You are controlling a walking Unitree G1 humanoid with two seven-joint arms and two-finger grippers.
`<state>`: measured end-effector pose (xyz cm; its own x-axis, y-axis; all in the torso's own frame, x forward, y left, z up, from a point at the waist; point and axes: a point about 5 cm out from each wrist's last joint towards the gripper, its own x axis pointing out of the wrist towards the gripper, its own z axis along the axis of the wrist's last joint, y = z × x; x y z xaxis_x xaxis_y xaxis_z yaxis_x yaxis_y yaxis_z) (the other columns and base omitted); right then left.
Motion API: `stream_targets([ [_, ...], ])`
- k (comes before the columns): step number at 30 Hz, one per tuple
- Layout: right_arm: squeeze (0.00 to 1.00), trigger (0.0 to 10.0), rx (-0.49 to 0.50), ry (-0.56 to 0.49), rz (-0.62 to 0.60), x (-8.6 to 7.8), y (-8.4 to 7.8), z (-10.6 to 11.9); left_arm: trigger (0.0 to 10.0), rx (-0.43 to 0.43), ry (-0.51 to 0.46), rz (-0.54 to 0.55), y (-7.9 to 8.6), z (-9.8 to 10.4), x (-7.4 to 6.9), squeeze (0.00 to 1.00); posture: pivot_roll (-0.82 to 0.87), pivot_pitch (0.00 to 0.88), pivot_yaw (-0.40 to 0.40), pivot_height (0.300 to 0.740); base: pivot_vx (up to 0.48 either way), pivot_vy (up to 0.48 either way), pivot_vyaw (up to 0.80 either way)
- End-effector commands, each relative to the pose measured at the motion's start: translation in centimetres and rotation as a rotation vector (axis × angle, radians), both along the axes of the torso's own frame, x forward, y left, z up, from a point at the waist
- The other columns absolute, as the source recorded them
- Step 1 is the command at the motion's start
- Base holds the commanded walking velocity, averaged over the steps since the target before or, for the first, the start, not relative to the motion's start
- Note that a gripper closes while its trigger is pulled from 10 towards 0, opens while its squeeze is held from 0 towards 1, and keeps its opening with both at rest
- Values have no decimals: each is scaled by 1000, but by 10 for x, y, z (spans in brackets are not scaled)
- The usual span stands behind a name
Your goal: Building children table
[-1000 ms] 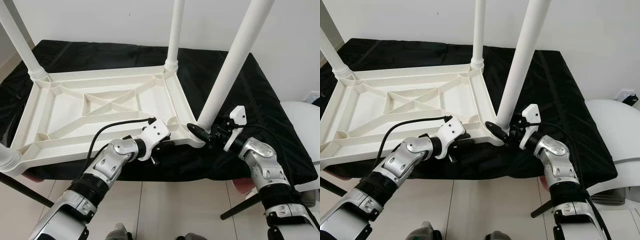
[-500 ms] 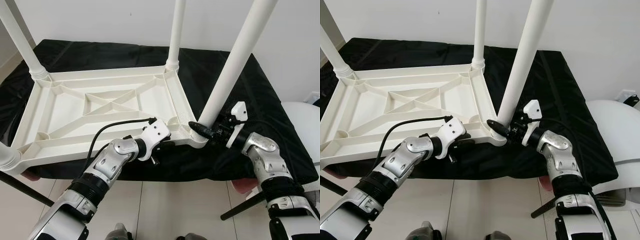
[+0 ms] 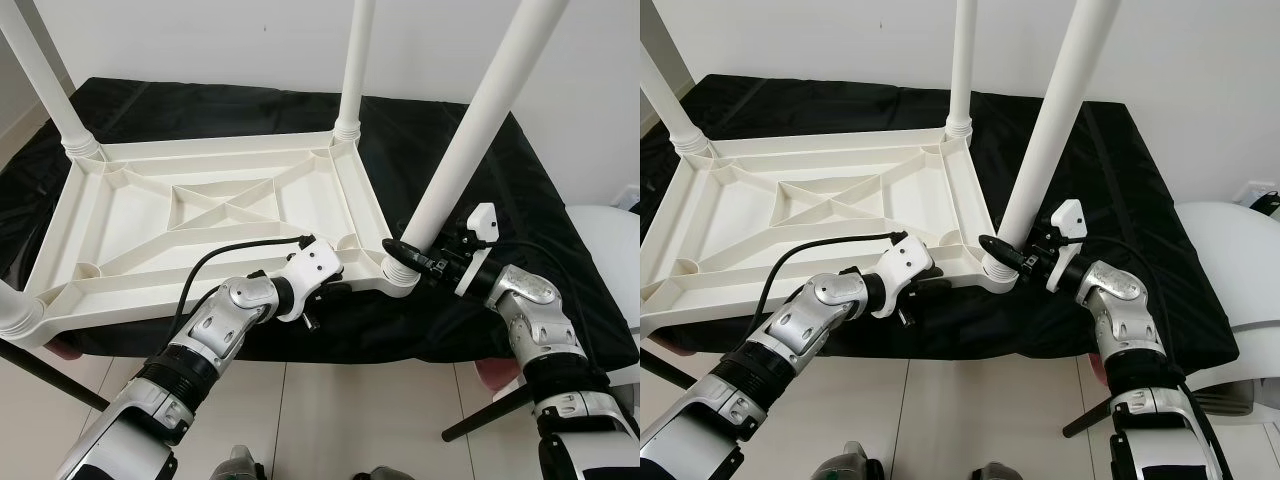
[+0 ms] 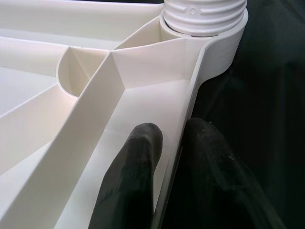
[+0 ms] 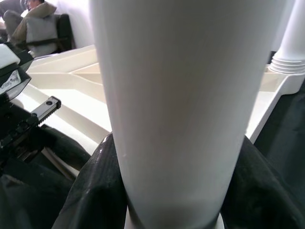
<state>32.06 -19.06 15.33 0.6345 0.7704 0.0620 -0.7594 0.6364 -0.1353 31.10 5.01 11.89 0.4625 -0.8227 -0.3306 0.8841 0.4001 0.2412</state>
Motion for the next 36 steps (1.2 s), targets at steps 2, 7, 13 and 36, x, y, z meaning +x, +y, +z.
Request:
stream_targets([
  [2,0,0,45,20,-13,-4,3,-5,0,68,103,-142,2,-13,-9,0,6,17,11,740,0,0,0],
  [7,0,0,98,3,-74,-11,8,-6,0,65,104,-140,2,-13,-9,0,2,21,8,740,0,0,0],
  [13,0,0,128,-25,-111,-18,16,-4,0,61,106,-139,1,-13,-9,0,-1,27,4,740,0,0,0],
  [36,0,0,164,-90,-354,-36,43,-7,0,45,102,-127,0,-8,-6,0,4,52,-1,740,0,0,0],
])
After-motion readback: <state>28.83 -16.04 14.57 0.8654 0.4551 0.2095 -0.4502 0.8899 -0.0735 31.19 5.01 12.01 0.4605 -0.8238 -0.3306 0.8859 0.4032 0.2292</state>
